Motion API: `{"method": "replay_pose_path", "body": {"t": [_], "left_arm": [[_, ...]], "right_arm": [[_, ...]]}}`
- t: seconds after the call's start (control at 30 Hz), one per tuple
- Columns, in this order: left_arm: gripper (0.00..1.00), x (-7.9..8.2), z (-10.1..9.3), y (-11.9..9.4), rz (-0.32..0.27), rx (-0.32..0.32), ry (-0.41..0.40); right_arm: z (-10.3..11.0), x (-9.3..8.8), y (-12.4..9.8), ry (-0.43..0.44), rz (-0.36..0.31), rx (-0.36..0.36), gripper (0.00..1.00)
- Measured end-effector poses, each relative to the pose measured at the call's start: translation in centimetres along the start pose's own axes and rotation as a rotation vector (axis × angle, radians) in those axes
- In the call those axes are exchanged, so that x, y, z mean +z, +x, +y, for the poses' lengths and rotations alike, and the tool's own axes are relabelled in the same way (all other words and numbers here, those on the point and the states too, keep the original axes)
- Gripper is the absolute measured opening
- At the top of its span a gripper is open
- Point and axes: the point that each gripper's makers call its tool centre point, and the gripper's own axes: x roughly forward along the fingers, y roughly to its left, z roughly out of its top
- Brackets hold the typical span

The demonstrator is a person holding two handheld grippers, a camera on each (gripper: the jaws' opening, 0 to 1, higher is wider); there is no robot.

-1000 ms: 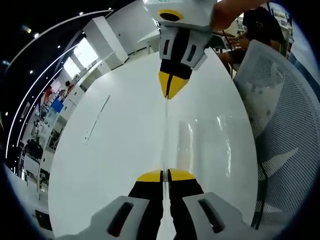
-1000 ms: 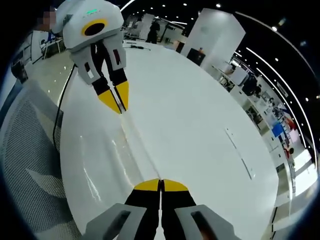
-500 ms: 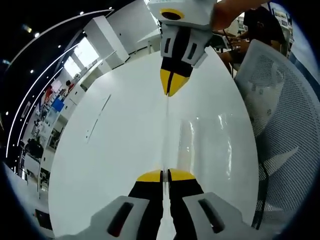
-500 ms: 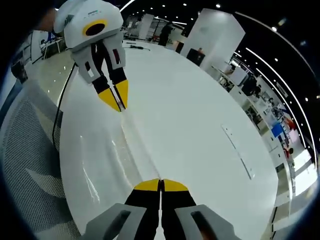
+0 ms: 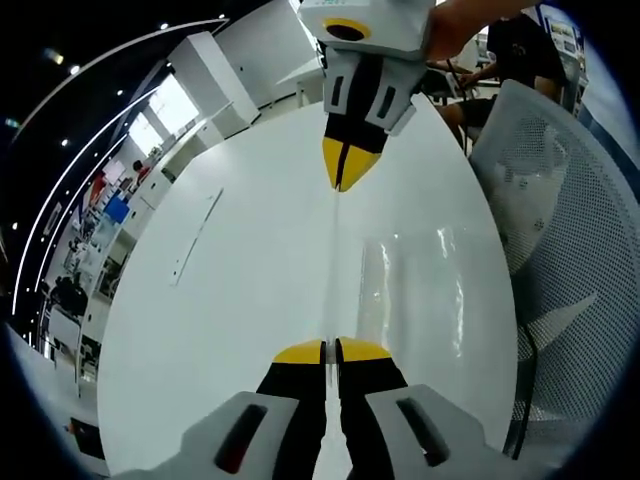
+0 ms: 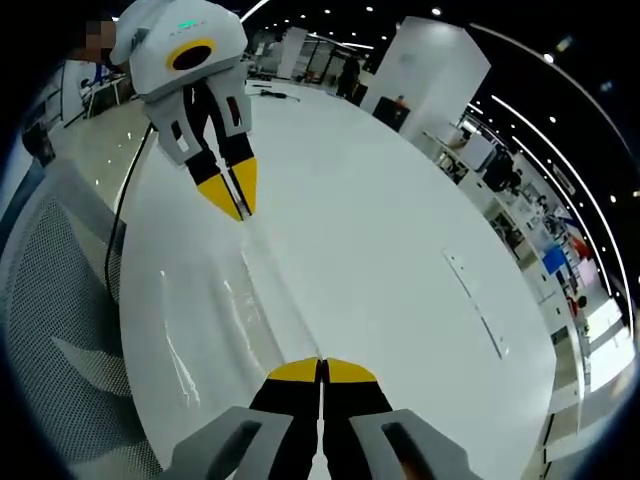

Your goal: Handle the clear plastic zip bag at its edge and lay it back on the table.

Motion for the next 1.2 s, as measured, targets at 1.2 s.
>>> {"method": "replay_pose_path", "body": {"t": [1.2], "left_arm": [[0.00,1.5,0.4,0.1,-0.002,0.024,0.070]], "right_arm": [[-0.9,2.6,-1.7,0.086,-0.152,0.013,0.07]]}}
